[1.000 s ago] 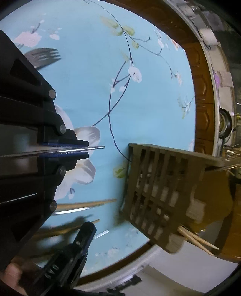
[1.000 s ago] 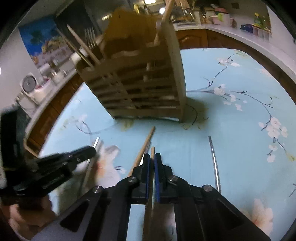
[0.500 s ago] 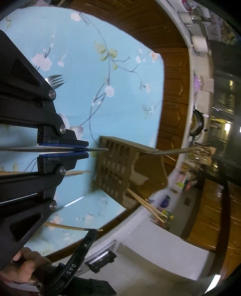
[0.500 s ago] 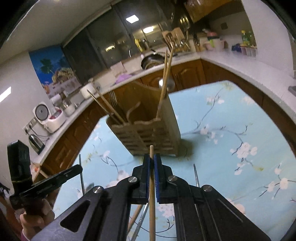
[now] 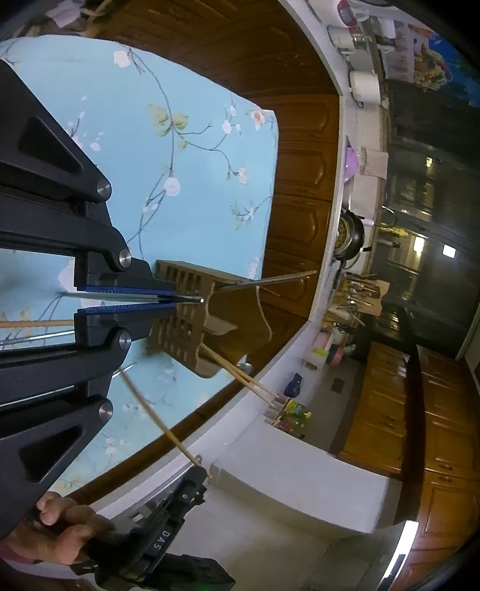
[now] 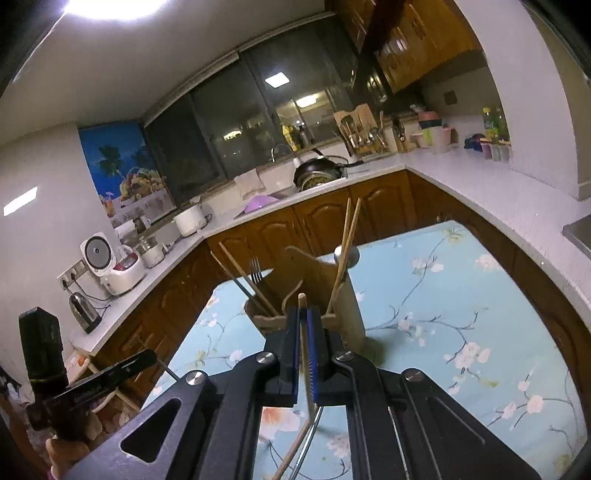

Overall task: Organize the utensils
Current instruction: 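Lift both held chopsticks and lower them into the wooden holder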

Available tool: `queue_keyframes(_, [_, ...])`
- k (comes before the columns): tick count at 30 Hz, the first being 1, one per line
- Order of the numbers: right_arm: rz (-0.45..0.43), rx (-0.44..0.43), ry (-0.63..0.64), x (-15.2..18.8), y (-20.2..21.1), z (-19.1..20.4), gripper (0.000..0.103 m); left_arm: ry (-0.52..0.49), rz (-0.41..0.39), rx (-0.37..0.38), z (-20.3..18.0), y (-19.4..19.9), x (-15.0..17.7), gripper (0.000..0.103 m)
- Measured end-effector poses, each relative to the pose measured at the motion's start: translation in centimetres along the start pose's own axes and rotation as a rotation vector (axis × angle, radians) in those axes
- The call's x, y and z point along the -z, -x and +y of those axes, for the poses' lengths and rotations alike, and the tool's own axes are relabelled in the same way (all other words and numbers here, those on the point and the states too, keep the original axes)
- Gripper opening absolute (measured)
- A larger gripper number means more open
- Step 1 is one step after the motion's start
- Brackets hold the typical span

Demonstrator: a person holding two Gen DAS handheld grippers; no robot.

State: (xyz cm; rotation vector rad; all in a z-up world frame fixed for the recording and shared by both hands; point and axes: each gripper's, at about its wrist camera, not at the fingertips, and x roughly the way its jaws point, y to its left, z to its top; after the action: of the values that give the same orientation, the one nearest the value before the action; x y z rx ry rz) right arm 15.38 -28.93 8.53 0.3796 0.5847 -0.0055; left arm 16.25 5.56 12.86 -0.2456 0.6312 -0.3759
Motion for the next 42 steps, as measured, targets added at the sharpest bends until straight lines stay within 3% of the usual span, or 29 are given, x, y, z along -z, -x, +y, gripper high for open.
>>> queue_keyframes(22, [-0.067,0.000,0.006,-2.7,0.2,-0.2,0.003,-0.005,-0.062,0.004,-0.4,-1.0,-2.2,0.003])
queue_keyframes(34, [-0.186,-0.001,0.061,-8.8,-0.1,1.5,0.003,-0.038,-0.161,0.006,-0.5,-2.5,-7.1,0.003])
queue_keyframes(42, [-0.233,0.022,0.031,-12.2,-2.9,0.7,0.003,-0.013,-0.228,-0.002,0.1,-6.7,-10.6,0.003])
